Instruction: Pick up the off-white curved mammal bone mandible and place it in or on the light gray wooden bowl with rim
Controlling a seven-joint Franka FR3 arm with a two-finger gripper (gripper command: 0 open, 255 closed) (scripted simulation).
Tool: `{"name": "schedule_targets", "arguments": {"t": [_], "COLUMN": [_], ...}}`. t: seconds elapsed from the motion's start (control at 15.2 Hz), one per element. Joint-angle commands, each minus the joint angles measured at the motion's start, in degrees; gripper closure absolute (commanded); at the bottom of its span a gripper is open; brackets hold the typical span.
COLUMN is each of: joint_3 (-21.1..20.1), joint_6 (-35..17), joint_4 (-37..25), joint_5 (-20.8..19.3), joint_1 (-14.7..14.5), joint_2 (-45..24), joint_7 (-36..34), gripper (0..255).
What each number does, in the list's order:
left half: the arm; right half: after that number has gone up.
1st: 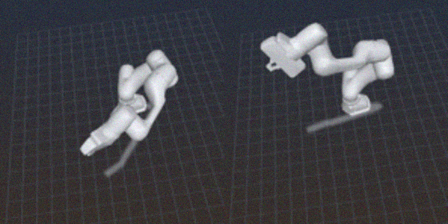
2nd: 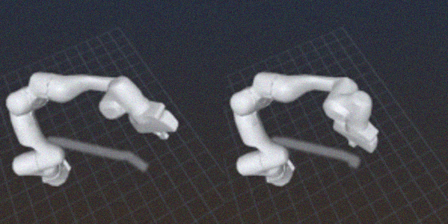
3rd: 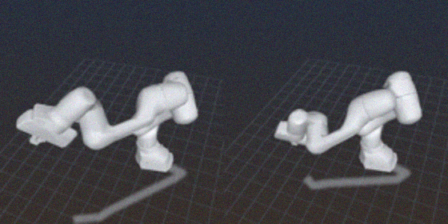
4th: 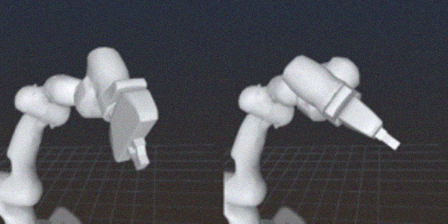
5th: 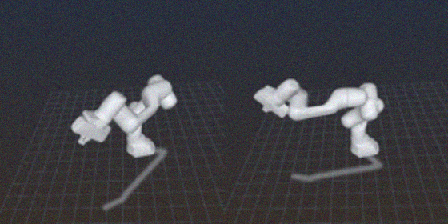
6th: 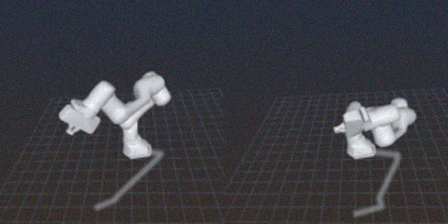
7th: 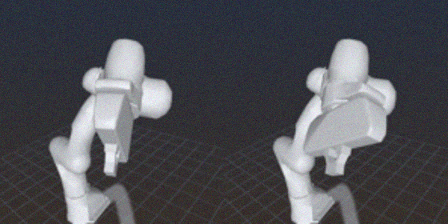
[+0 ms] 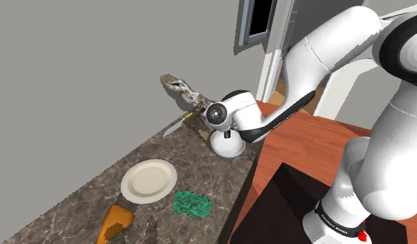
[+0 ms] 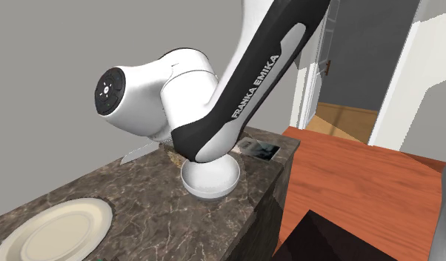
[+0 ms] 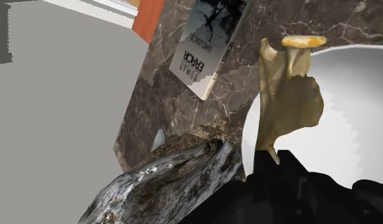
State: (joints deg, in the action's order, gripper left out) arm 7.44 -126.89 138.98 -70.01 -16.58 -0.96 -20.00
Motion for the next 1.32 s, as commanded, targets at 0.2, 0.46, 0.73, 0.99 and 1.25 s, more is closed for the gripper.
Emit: {"name": "schedule_targets", "arguments": {"t": [0.2,0.46,0.73,0.99,1.25], "joint_3": [-0.97,-0.82,-0.66,-0.58,-0.47], "joint_6": [0.47,-0.76,-1.9,-2.38,-2.82], "joint_4": [-0.85,-1.03,-1.4,-1.63,-2.34], "joint_5": [0.37,-1.35,-3.07,-3.83,7.66], "joint_1": [-1.0,-0.9,-0.84,-0.84,0.87], "joint_2": [-2.4,-5.18,-8.08,-9.4,-7.68], "joint_7": [-2.22,-5.1,-7.98,-9.25,-5.99], "gripper": [255,255,255,255,0]}}
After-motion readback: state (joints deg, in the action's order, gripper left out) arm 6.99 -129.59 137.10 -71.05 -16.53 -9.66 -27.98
